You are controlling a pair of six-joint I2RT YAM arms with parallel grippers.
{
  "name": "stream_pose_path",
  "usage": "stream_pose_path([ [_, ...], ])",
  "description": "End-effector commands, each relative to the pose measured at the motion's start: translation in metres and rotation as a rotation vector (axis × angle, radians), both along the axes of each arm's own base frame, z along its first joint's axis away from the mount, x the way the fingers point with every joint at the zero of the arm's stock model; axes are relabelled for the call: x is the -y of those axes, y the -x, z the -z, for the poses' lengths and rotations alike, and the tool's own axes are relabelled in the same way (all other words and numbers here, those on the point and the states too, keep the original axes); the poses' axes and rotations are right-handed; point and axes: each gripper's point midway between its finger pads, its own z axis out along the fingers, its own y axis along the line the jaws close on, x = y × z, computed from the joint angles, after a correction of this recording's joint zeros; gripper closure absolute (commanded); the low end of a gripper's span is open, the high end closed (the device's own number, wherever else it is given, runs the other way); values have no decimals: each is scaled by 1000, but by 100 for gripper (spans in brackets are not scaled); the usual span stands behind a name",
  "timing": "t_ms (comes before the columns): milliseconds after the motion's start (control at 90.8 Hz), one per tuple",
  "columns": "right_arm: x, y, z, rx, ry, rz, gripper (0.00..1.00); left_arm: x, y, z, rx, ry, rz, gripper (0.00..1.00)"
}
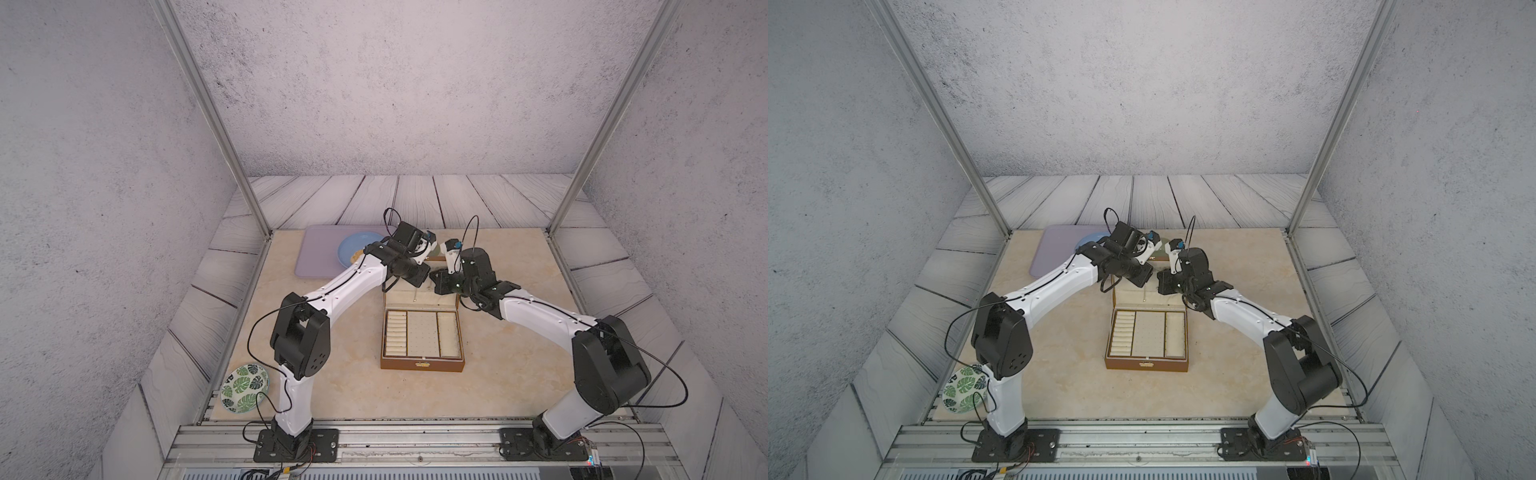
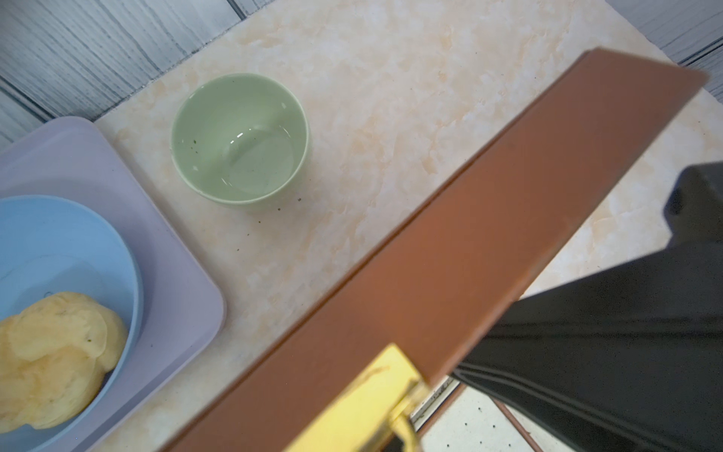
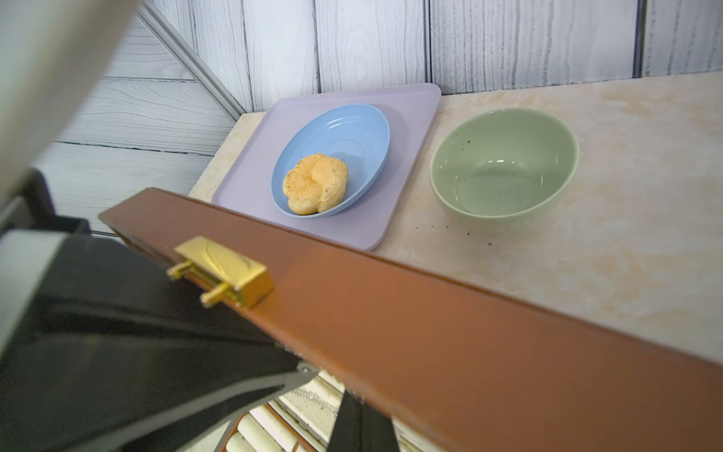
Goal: Put jewelry chain into jewelry box
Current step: Hang the necklace on the jewelry box clasp.
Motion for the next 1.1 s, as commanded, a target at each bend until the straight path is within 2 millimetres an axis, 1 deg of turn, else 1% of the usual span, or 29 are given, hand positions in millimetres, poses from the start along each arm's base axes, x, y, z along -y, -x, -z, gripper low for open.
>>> stream_pose_path([
  [0,1,-5,-2,-1,1,10,100,-7,-13,0,11,-10,-42,100],
  [66,0,-4,-3,0,-1,2,100,-9,-14,1,11,-15,-50,100],
  [143,0,-4,-4,4,-2,1,100,-9,-15,-5,17,-1,-56,100],
  [319,-2,-4,-17,30,-26,-2,100,-6,-13,-23,9,68,-57,100],
  [429,-1,-6,-27,39,-43,15,100,-7,-12,-27,-33,111,-74,100],
  [517,-1,-8,-30,37,-55,26,100,-8,-12,-26,-50,118,-89,100],
  [738,0,-11,-27,21,-70,58,100,-9,-15,-23,-65,122,-120,100],
  [914,5,-14,-17,-38,-32,95,100,-9,-15,-14,-99,93,-126,100],
  [1090,3,-15,-13,-61,-46,101,100,-9,-16,-10,-111,85,-135,100],
])
